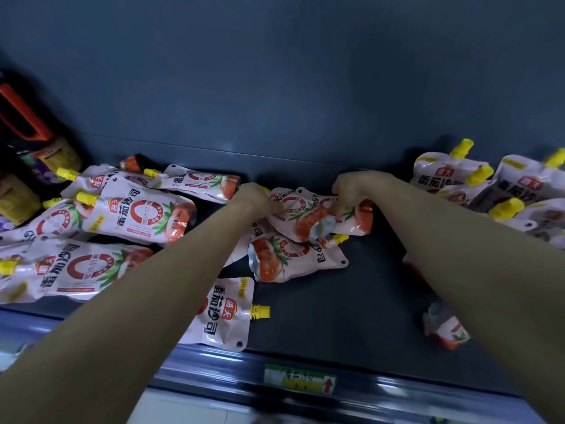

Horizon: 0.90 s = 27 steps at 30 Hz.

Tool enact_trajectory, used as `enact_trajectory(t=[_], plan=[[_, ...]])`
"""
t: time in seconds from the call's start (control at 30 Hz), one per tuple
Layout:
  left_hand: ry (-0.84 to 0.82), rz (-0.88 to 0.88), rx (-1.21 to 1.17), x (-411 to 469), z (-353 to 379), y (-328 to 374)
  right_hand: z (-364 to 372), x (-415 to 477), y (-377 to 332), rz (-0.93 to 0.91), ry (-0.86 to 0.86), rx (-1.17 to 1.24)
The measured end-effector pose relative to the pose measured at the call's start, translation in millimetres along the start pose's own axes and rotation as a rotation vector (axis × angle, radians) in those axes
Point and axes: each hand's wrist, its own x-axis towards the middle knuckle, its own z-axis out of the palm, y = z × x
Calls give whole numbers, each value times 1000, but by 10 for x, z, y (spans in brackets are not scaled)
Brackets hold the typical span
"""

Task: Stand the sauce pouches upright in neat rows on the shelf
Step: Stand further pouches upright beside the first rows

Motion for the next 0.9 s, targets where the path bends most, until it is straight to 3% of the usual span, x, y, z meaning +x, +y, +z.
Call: enact_trajectory(t=[0.27, 0.57, 0.77, 0.9], plan=[[62, -112, -360, 20, -3, 38, 93, 55, 16, 27, -62, 259], [-64, -43, -764, -138, -176, -3, 38, -5, 36, 31, -68, 377], [53, 62, -778, -311, -323, -41, 120, -82, 62, -2, -44, 597], [119, 134, -771, -418, -376, -6, 21, -98, 83, -3, 101, 731]])
